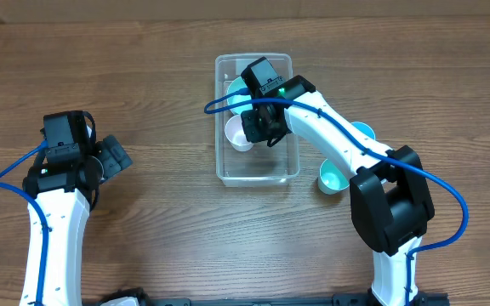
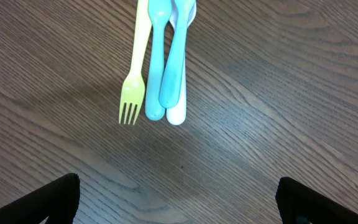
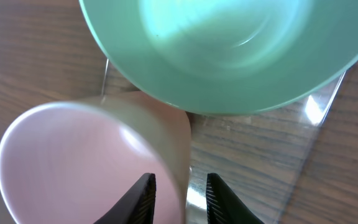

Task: Pack container
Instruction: 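Place the pink cup into the container beside the bowls, release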

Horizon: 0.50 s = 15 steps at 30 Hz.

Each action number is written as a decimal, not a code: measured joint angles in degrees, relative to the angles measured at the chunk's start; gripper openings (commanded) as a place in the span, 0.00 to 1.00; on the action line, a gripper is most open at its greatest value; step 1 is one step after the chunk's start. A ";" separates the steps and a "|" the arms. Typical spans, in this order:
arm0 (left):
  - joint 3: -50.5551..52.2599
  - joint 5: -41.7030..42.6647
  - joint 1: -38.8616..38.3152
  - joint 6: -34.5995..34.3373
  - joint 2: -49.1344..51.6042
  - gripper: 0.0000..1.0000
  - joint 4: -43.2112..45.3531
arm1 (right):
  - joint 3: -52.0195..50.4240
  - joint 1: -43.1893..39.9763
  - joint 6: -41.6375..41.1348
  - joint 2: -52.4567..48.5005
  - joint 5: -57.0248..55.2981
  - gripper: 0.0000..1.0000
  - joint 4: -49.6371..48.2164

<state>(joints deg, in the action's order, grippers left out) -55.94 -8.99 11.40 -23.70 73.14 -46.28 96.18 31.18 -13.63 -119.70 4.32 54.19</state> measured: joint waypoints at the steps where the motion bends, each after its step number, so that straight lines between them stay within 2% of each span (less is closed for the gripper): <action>1: 0.00 0.00 0.00 0.00 0.00 1.00 0.00 | 0.00 0.00 0.15 0.00 0.00 0.42 -0.02; 8: 0.00 0.00 0.00 0.00 0.00 1.00 0.00 | 1.88 0.00 0.11 -0.02 1.75 0.59 3.78; 14: 0.00 0.00 0.00 0.00 0.00 1.00 0.00 | 8.96 -1.46 0.13 5.01 2.29 0.61 7.65; 15: 0.00 0.00 0.00 0.00 0.00 1.00 -0.02 | 9.29 -2.16 0.15 7.34 2.14 0.65 8.37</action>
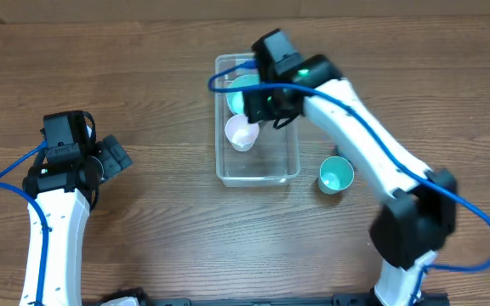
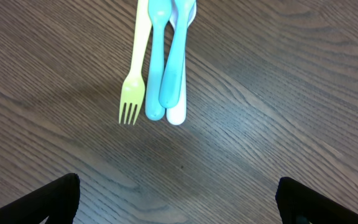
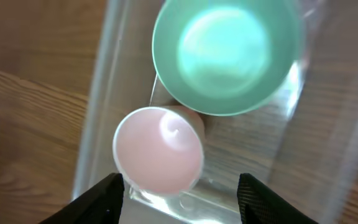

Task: Pack container
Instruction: 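Place the pink cup into the container beside the bowls, release, then grasp the blue cup with the right gripper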

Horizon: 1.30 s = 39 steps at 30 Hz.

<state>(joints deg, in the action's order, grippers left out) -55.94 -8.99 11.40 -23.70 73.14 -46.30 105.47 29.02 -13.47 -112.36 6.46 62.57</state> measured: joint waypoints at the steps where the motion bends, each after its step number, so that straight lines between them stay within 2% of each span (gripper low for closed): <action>1: 0.00 0.00 0.00 0.00 0.00 1.00 0.02 | 0.44 -0.83 0.02 2.73 -0.81 0.66 0.55; 4: 0.00 0.00 0.00 0.00 0.00 1.00 0.02 | 1.79 -5.68 0.07 11.85 -4.50 0.66 4.52; 6: 0.00 0.00 0.00 0.00 0.00 1.00 0.04 | 2.40 -12.35 0.07 14.71 -6.21 0.65 7.76; 7: 0.00 0.02 0.00 0.00 0.00 1.00 0.02 | 2.23 -18.34 0.00 14.88 -7.17 0.65 9.07; 8: 0.00 0.00 0.00 0.00 0.00 1.00 0.04 | 0.52 -23.61 0.00 14.53 -7.45 0.65 9.16; 12: 0.00 0.00 0.00 0.00 0.00 1.00 0.00 | -9.60 -33.00 0.00 14.12 -6.16 0.66 5.66; 17: 0.00 0.00 0.00 0.00 0.00 1.00 0.04 | -25.40 -34.56 0.00 13.44 -3.02 0.66 -4.63; 24: 0.00 0.00 0.00 0.00 0.00 1.00 0.02 | -38.29 -34.56 0.00 13.46 0.83 0.65 -15.82; 26: 0.00 0.00 0.00 0.00 0.00 1.00 0.04 | -41.20 -34.56 -0.02 13.44 0.83 0.59 -19.45; 27: 0.00 0.00 0.00 0.00 0.00 1.00 0.00 | -42.23 -34.53 0.00 13.44 0.83 0.49 -20.90; 28: 0.00 0.00 0.00 0.00 0.00 1.00 0.02 | -43.08 -34.56 0.07 13.44 0.85 0.37 -22.47; 29: 0.00 0.00 0.00 0.00 0.00 1.00 0.02 | -43.30 -34.56 -0.02 13.44 0.94 0.16 -23.45; 30: 0.00 0.00 0.00 0.00 0.00 1.00 0.02 | -43.32 -34.56 0.04 13.44 1.05 0.04 -24.17; 33: 0.00 0.00 0.00 0.00 0.00 1.00 0.00 | -43.34 -34.56 -0.15 13.44 1.27 0.04 -24.28; 36: 0.00 0.00 0.00 0.00 0.00 1.00 0.04 | -41.97 -34.56 -0.22 13.40 1.68 0.04 -19.04; 39: 0.00 0.04 0.00 0.00 0.00 1.00 0.00 | -31.63 -34.56 -1.31 13.42 1.70 0.04 -11.39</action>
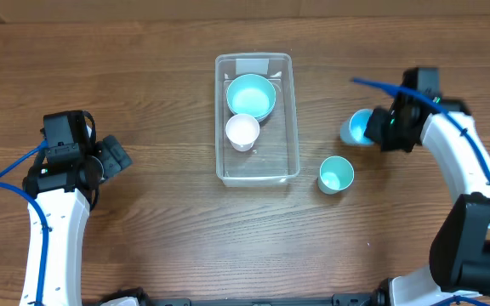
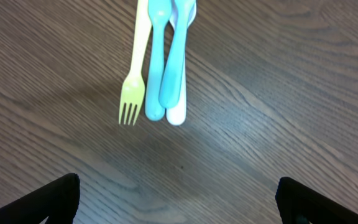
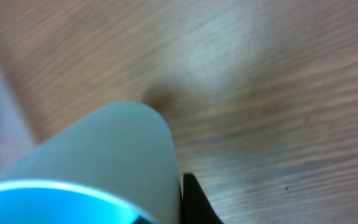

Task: Pack container
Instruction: 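Grasp the blue cup with the right gripper, then lower the blue cup into the pink cup and release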

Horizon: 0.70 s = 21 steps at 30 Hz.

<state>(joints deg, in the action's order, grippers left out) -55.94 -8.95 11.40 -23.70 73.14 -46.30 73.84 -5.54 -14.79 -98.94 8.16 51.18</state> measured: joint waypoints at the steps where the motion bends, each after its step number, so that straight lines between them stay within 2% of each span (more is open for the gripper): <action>1: 0.00 0.00 0.00 0.00 0.00 1.00 -0.07 | 4.42 0.02 -0.42 0.26 0.28 0.04 2.25; 5: 0.00 -0.04 0.00 0.00 0.02 1.00 0.00 | 17.29 3.80 -0.44 5.49 0.39 0.04 6.95; 9: 0.00 -0.02 0.00 0.00 0.02 1.00 0.00 | 19.58 19.80 1.36 10.47 0.61 0.04 6.47; 13: 0.00 -0.04 0.00 0.00 0.02 1.00 0.00 | 19.58 31.65 2.56 6.95 -1.03 0.04 6.56; 19: 0.00 -0.04 0.00 0.00 0.02 1.00 0.02 | 19.56 36.41 0.90 -6.82 -2.67 0.04 6.10; 21: 0.00 -0.04 0.00 0.00 0.02 1.00 0.02 | 19.50 37.03 0.39 -8.22 -3.02 0.04 5.73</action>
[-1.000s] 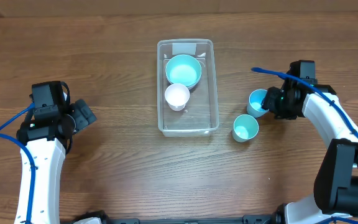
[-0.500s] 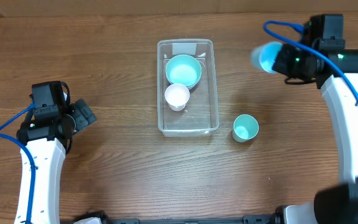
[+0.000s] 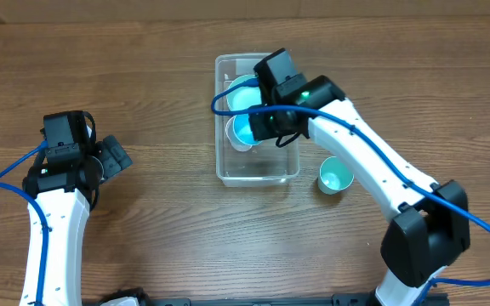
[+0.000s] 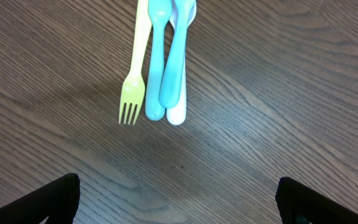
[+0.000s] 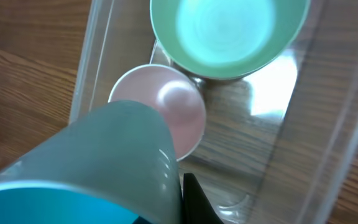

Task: Pack container
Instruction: 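Lower the blue cup into the pink cup and release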

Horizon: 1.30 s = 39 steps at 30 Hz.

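A clear plastic container [image 3: 284, 168] stands mid-table, holding a teal bowl [image 5: 229, 31] and a pink cup [image 5: 166, 106]. My right gripper [image 3: 266, 127] hangs over the container, shut on a blue cup [image 5: 98, 162] that sits above the pink cup. A second teal cup [image 3: 334, 176] stands on the table right of the container. In the left wrist view a green fork [image 4: 133, 81], a blue spoon [image 4: 173, 62] and more cutlery lie ahead of my open left gripper [image 4: 176, 199], which holds nothing.
The wooden table [image 3: 143, 238] carries little else. The left arm [image 3: 58, 195] rests at the left side, well away from the container. The right arm [image 3: 373, 170] stretches across the loose teal cup.
My right gripper was at the far right by the blue cup on the table. Now it holds that cup over the container, above the pink cup. The left arm has not moved.
My right gripper was low in the container at the pink cup, then open above it with the pink cup left inside. Then it was at the far right against a blue cup, and now it holds that cup over the container.
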Each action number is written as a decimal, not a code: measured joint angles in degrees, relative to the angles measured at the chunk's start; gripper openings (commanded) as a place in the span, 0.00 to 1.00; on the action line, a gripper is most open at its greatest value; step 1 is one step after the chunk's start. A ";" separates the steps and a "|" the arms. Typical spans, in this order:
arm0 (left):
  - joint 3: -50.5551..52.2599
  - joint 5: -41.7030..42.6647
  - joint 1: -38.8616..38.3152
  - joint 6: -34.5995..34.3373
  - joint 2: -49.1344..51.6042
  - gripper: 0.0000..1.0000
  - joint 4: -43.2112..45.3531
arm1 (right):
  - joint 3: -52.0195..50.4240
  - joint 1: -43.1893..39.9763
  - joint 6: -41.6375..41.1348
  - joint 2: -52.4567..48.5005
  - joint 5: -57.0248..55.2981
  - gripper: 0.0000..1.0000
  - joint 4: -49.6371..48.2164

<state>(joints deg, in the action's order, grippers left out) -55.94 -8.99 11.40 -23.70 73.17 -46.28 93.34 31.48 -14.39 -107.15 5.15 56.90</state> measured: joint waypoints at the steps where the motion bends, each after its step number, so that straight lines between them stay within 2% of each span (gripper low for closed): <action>1: 0.00 0.00 0.00 0.00 0.00 1.00 0.00 | 0.00 0.22 -0.63 -0.07 -0.48 0.04 -0.57; 13: 0.00 0.00 0.00 0.00 0.00 1.00 0.00 | 3.23 1.57 -2.71 -0.28 -5.84 0.04 -1.07; 21: 0.00 0.00 0.00 0.00 0.00 1.00 0.00 | 3.37 1.57 -2.05 -4.98 -7.54 0.04 1.44; 22: 0.00 0.00 0.00 0.00 0.00 1.00 0.00 | 3.39 1.57 -2.05 -4.98 -7.56 0.11 1.22; 23: 0.00 0.00 0.00 0.00 0.00 1.00 0.00 | 3.39 1.57 -2.08 -4.98 -7.67 0.47 1.16; 24: 0.00 0.00 0.00 0.00 0.00 1.00 0.00 | 3.39 1.55 -1.66 -4.98 -7.72 0.64 1.05; 25: 0.00 0.00 0.00 0.00 0.00 1.00 0.00 | 3.41 1.57 -2.05 -4.98 -7.76 0.66 0.74; 29: 0.00 0.00 0.00 0.00 0.00 1.00 0.00 | 4.81 1.55 -1.86 -4.98 -8.00 0.64 2.19; 34: 0.00 0.02 0.00 0.00 0.00 1.00 0.00 | 15.61 0.57 -2.51 -3.32 -8.63 0.61 13.35; 36: 0.00 0.00 0.00 0.00 0.00 1.00 -0.02 | 16.68 -2.99 -3.28 1.11 -9.01 0.59 18.64; 39: 0.00 0.00 0.00 0.00 0.00 1.00 -0.02 | 16.55 -10.97 -4.50 8.28 -9.84 0.60 24.39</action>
<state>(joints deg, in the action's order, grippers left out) -55.94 -8.99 11.40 -23.70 73.17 -46.30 109.89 20.51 -18.90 -98.87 -4.69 81.30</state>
